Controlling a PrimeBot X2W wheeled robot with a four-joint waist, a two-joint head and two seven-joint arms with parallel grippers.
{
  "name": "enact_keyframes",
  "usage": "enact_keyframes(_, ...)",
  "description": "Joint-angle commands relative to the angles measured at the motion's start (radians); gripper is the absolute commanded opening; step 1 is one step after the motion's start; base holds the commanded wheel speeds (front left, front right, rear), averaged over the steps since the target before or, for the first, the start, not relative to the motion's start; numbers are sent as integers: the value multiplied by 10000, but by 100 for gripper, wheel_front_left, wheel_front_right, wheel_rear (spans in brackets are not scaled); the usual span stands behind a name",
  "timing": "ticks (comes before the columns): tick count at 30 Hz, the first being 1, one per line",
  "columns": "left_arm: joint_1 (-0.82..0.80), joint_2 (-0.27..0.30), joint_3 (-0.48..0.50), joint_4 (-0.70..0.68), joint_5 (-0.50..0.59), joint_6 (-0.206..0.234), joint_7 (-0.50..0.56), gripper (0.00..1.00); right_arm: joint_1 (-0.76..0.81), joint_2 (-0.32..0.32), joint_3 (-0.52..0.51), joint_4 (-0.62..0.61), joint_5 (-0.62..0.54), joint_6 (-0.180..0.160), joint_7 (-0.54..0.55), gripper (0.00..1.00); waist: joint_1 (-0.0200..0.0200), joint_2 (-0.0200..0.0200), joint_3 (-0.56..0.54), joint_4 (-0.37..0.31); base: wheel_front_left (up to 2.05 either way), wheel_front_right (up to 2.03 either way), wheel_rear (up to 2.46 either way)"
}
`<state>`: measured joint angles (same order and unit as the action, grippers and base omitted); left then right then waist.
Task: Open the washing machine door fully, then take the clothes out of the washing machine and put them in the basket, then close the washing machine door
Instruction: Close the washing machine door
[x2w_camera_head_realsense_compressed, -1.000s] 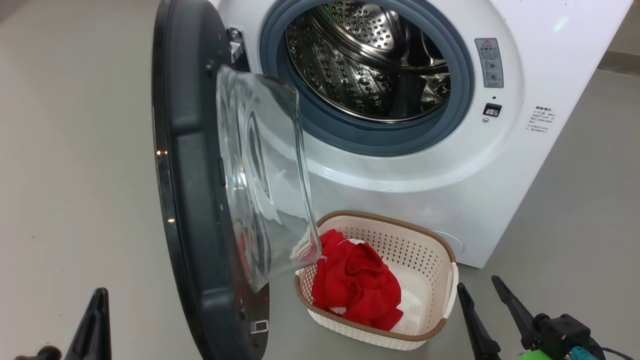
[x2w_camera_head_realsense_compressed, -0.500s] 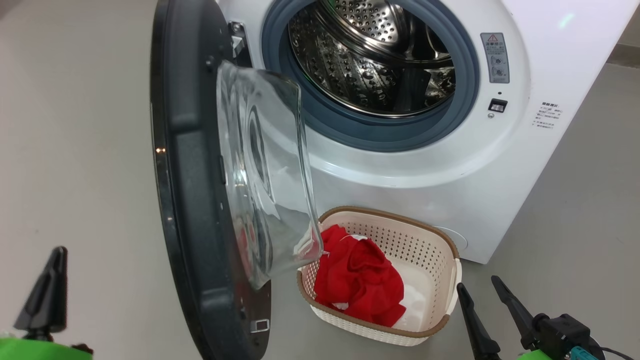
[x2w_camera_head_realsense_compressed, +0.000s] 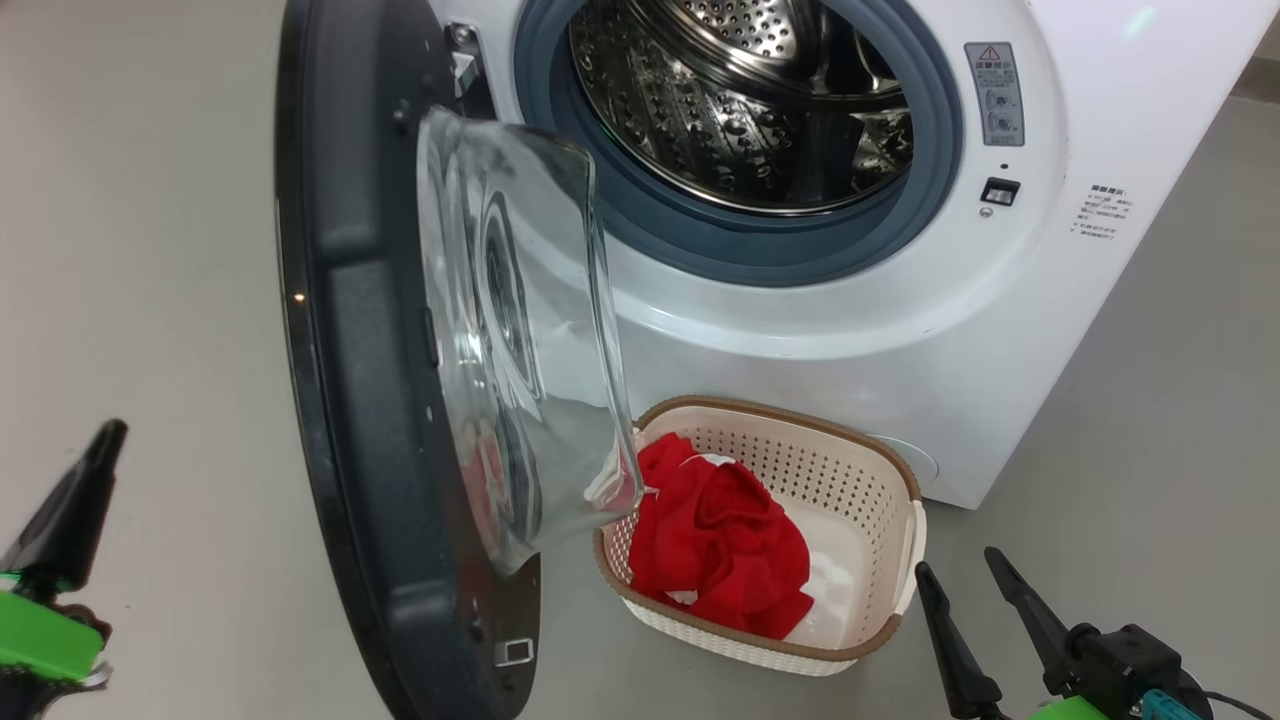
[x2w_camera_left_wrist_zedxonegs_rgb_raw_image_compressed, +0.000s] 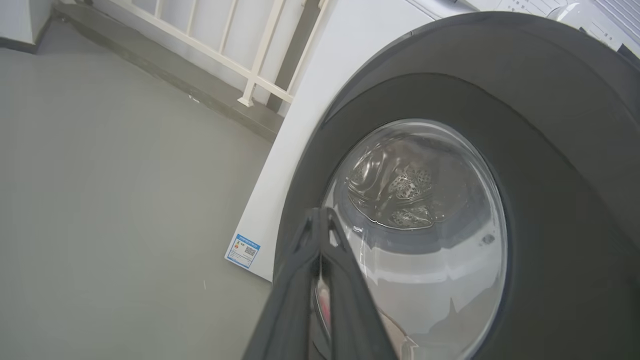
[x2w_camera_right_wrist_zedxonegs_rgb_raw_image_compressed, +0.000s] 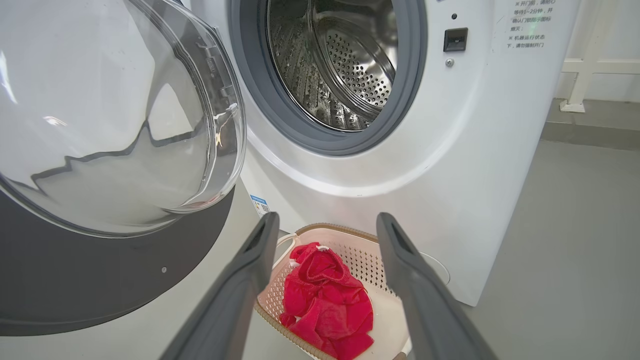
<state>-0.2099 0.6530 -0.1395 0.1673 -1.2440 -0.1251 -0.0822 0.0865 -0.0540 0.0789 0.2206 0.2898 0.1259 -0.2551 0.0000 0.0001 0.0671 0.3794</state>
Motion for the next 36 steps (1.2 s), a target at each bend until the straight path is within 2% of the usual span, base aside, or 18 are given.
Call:
enact_keyframes(1,-564,793,233,-332,-485,-55,280,0,-372,-67,213,-245,-90,48,-67,100,0,-1,19,-20,0,0,0)
enact_keyframes(5,-654,1324,-184,-813,-1559,-55,897,0,-420,-65,221,-240,-95,48,-67,100,0,-1,80,-64,0,0,0)
enact_keyframes(14,-704,1798,-543,-2272,-3251,-56,1872,0,-500,-59,201,-246,-139,48,-67,100,0,-1,204,-142,0,0,0)
enact_keyframes(19,-705,1716,-510,-3101,-3833,-56,2562,0,-531,-52,215,-252,-147,48,-67,100,0,-1,237,-183,0,0,0)
enact_keyframes(27,-725,1411,-71,-3646,-4286,-56,3408,0,-586,-36,268,-235,-132,48,-67,100,0,-1,297,-312,0,0,0)
enact_keyframes(36,-782,914,509,-3990,-4171,-56,4478,0,-678,-9,284,-239,-99,48,-67,100,0,-1,406,-548,0,0,0)
